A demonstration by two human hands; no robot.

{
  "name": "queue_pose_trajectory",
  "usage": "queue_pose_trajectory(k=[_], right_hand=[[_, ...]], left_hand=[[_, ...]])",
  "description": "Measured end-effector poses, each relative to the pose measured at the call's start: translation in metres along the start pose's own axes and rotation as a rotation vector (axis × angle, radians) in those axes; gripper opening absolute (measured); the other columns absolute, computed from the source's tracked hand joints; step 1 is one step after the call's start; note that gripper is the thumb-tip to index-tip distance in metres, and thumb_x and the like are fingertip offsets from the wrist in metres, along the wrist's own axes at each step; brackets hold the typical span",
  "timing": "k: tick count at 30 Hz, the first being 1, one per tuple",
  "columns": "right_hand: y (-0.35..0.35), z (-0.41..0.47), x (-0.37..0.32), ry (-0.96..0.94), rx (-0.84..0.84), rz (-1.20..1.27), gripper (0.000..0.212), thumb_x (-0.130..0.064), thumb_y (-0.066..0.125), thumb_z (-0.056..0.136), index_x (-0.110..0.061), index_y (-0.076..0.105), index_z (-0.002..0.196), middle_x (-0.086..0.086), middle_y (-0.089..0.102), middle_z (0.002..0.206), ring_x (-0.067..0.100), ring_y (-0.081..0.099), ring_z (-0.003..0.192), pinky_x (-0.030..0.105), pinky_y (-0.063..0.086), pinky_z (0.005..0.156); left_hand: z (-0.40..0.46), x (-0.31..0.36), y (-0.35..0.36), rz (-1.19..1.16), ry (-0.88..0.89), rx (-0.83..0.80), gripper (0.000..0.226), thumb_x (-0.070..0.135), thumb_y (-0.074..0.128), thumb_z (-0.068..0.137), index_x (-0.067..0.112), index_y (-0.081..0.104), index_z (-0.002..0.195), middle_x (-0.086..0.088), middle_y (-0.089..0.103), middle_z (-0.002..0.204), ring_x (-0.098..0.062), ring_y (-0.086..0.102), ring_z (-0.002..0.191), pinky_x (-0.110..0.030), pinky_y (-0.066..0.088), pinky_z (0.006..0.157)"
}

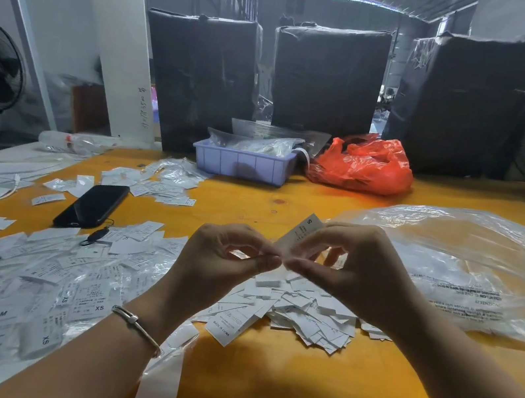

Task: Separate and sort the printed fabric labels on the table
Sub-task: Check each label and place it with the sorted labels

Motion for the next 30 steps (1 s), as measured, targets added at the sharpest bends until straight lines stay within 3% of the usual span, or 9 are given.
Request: queue_pose_trajectory(k=[3,7,10,13,17,21,23,27,30], right_hand=[[-0.001,0.001,0.003,0.005,0.039,-0.054,0.009,-0.011,0.079,0.074,-0.017,0.077,0.08,-0.008,0.072,0.075,0.001,0.065,0.062,0.01,0.048,0.057],[0.001,-0.001,0.004,0.033,-0.028,-0.111,0.007,-0.01,0.08,0.074,-0.016,0.077,0.077,-0.005,0.073,0.074,0.002,0.064,0.061,0.015,0.051,0.057],[0.002,-0.001,0.003,0.034,-0.048,-0.091,0.004,-0.016,0.079,0.075,-0.016,0.077,0.078,-0.004,0.073,0.075,0.002,0.065,0.062,0.013,0.051,0.057],[0.001,0.0,0.005,0.073,0.109,-0.094,0.006,-0.016,0.076,0.079,-0.015,0.077,0.085,-0.006,0.072,0.077,0.004,0.064,0.06,0.019,0.051,0.059],[-0.003,0.001,0.004,0.162,0.358,0.042,0.031,-0.006,0.071,0.083,-0.02,0.07,0.111,-0.007,0.072,0.091,0.008,0.069,0.074,0.028,0.056,0.067],[-0.008,0.002,-0.005,0.12,0.303,0.171,0.066,-0.004,0.074,0.079,-0.028,0.048,0.135,-0.013,0.058,0.128,0.003,0.067,0.095,0.015,0.056,0.071],[-0.008,0.002,-0.01,0.122,0.247,0.213,0.059,-0.011,0.077,0.076,-0.027,0.052,0.127,-0.007,0.064,0.121,0.002,0.068,0.091,0.019,0.057,0.072],[-0.009,0.003,-0.013,0.066,0.187,0.299,0.014,-0.015,0.076,0.073,-0.011,0.071,0.084,-0.004,0.072,0.079,0.008,0.067,0.071,0.021,0.054,0.062],[-0.011,0.002,-0.01,0.086,0.162,0.363,0.011,-0.013,0.076,0.072,-0.008,0.073,0.082,0.001,0.072,0.077,0.012,0.066,0.068,0.024,0.053,0.06]], left_hand=[[0.0,-0.002,0.002,0.003,-0.034,-0.027,0.031,0.029,0.072,0.073,0.006,0.077,0.092,-0.005,0.074,0.089,-0.023,0.068,0.087,-0.044,0.058,0.074],[-0.003,-0.005,0.004,0.133,-0.006,-0.098,0.021,0.026,0.077,0.076,0.013,0.076,0.093,0.005,0.075,0.089,-0.008,0.07,0.083,-0.021,0.057,0.068],[-0.004,-0.008,0.006,0.155,0.004,-0.112,0.016,0.013,0.077,0.078,0.006,0.076,0.093,-0.002,0.076,0.084,-0.011,0.073,0.073,-0.027,0.06,0.07],[-0.004,-0.009,0.006,0.152,0.008,-0.096,0.011,0.003,0.076,0.078,0.0,0.076,0.089,-0.005,0.076,0.078,-0.014,0.073,0.067,-0.028,0.06,0.067],[-0.003,-0.008,0.004,0.184,0.036,-0.102,0.016,0.013,0.077,0.077,0.002,0.077,0.089,-0.001,0.076,0.077,-0.011,0.072,0.066,-0.029,0.06,0.066],[-0.003,-0.008,0.003,0.159,0.031,-0.092,0.019,0.018,0.078,0.075,0.003,0.077,0.087,0.0,0.075,0.074,-0.011,0.072,0.065,-0.03,0.061,0.066],[-0.003,-0.008,0.003,0.113,0.015,-0.103,0.021,0.02,0.077,0.075,0.002,0.077,0.087,-0.001,0.075,0.074,-0.013,0.072,0.066,-0.026,0.059,0.064],[-0.002,-0.008,0.003,0.055,-0.015,-0.143,0.015,0.017,0.076,0.078,0.004,0.077,0.085,-0.002,0.075,0.073,-0.014,0.071,0.066,-0.019,0.053,0.06],[-0.002,-0.007,0.003,0.004,-0.046,-0.163,0.02,0.024,0.075,0.077,0.005,0.077,0.084,-0.002,0.075,0.073,-0.016,0.071,0.067,-0.024,0.055,0.059]])
Point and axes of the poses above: each hand's wrist, its own z-axis towards the middle knuckle, its own y-axis out of the palm, x = y × z, the point moved 1 cm from there along z, towards the middle knuckle
